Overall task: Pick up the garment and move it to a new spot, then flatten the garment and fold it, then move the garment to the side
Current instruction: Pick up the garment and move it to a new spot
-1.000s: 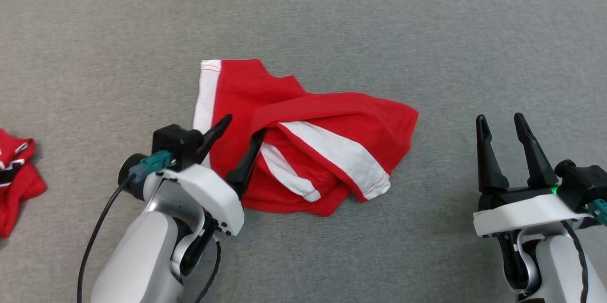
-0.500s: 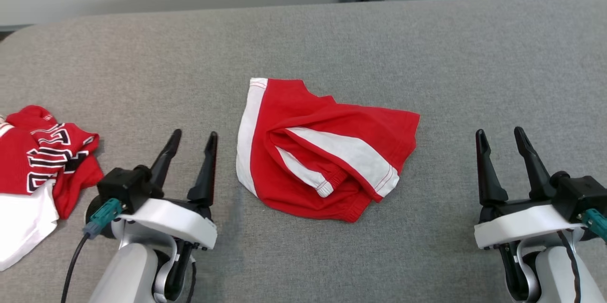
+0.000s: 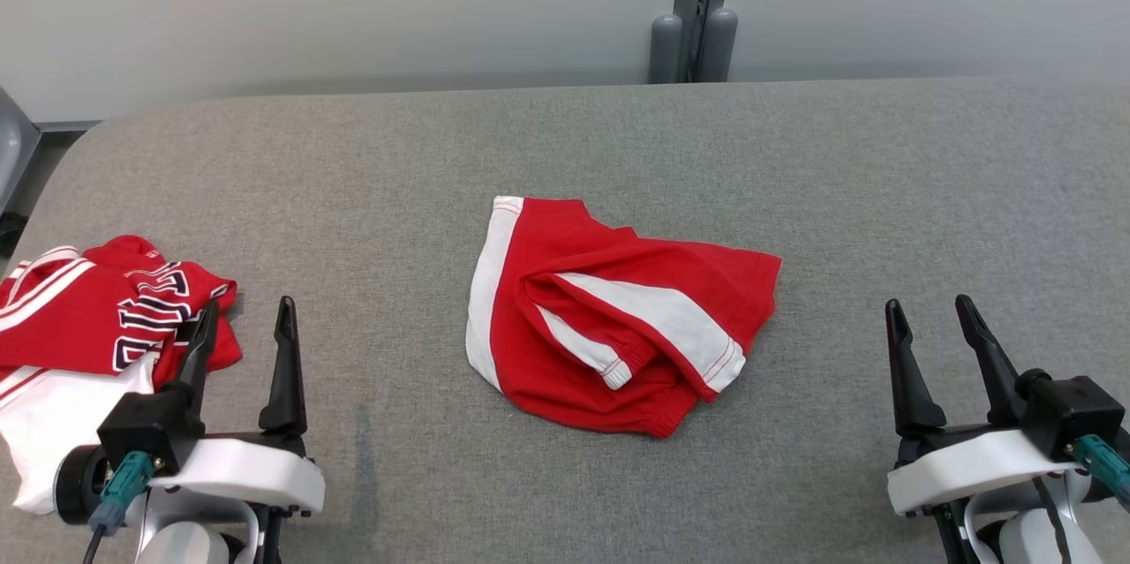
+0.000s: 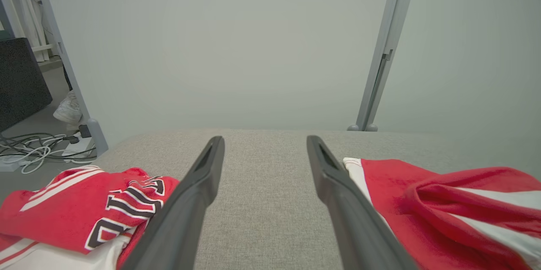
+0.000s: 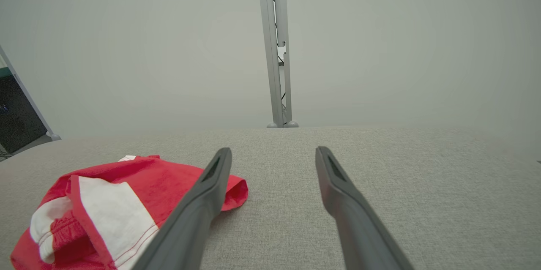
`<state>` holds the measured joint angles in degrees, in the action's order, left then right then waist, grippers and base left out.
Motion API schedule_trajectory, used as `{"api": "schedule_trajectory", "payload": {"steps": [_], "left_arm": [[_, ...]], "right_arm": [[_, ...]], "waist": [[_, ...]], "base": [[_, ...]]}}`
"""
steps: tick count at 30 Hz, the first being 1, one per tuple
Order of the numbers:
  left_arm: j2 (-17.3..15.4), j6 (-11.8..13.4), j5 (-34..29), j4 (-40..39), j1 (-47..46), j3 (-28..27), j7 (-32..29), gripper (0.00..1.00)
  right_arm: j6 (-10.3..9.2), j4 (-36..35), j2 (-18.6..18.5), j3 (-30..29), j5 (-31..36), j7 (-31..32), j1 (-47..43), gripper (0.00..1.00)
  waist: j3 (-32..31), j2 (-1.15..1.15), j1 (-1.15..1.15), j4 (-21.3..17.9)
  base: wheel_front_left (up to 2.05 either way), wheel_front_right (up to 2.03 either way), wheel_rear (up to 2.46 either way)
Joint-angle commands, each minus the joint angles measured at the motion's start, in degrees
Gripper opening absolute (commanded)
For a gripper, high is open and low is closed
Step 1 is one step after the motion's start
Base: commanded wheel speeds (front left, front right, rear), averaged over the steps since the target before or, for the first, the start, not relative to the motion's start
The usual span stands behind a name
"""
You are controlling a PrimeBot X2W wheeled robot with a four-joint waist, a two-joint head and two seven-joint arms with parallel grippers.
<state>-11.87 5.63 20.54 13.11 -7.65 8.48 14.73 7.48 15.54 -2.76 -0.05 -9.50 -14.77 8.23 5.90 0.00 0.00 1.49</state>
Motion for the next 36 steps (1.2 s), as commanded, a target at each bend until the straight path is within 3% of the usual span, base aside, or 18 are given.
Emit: {"api": "schedule_trajectory", "payload": {"steps": [1, 13, 36], "left_arm": [[-0.4, 0.1, -0.4, -0.5, 0.9, -0.3, 0.2, 1.0], [-1.5, 0.7, -1.4, -2.3, 7.1, 0.7, -0.2, 1.0], [-1.8, 1.7, -0.6, -3.8, 7.7, 2.1, -2.3, 1.0]], "right_arm": [[0.03, -0.3, -0.3, -0.3, 0.7, 0.2, -0.8, 1.0], [0.03, -2.5, -0.4, -0.8, 1.4, 2.3, -5.1, 1.0], [0.03, -3.9, -0.3, -0.9, 0.9, 3.2, -6.2, 1.0]], "waist": [[-0.8, 0.0, 0.0, 0.2], [-4.5, 0.0, 0.0, 0.2], [-4.7, 0.0, 0.0, -0.2]], "base": [[0.0, 0.0, 0.0], [0.0, 0.0, 0.0], [0.0, 0.0, 0.0]]}}
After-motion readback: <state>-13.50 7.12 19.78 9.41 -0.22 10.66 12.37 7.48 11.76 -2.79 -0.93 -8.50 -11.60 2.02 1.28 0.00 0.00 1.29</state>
